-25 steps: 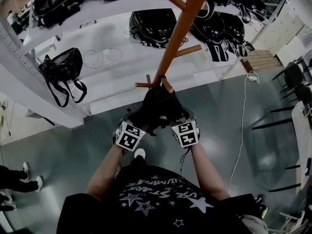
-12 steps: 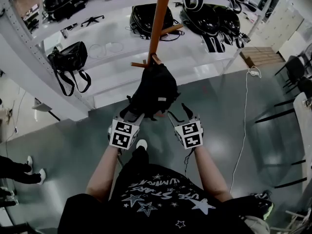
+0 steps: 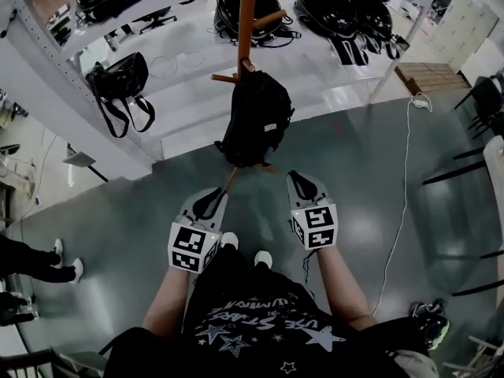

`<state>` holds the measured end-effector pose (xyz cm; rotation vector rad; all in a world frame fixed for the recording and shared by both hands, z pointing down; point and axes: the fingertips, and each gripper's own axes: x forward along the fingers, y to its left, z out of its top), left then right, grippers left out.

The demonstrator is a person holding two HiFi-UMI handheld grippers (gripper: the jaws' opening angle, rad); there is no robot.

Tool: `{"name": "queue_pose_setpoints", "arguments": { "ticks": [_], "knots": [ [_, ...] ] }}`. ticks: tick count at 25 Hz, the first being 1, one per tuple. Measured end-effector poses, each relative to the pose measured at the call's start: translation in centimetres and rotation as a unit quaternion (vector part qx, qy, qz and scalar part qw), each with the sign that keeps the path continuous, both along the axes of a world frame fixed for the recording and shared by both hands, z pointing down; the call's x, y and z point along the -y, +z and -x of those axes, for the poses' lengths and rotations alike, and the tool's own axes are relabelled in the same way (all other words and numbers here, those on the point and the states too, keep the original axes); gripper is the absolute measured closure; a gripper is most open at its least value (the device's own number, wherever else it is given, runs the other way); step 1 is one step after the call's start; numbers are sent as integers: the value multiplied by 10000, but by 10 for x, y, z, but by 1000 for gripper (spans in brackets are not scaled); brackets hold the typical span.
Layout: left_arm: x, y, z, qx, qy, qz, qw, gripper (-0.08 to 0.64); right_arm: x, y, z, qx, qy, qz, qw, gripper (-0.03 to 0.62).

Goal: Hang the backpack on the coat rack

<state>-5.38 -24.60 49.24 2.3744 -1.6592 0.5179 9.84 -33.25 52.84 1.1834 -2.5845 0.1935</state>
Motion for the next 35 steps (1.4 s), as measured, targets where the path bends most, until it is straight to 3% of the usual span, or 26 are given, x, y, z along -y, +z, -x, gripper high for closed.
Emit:
{"name": "queue_pose_setpoints", "arguments": {
  "ticks": [5,12,22,35],
  "knots": [
    [-18,8,1,-86,13,110,9999,526,-17,-10,-4,227,26,-69,9997,580],
    [-55,5,13,-49,113,110,9999,537,-55,-19,7,-7,148,-130,9998,581],
    [-155,12,68,-215,312,353,9987,537,-151,-40,41,-117,507,-229,9984,581],
    [-255,22,95,-237,663,351,9969,537,-277,-28,58,-270,957,-91,9950,581]
  ]
}}
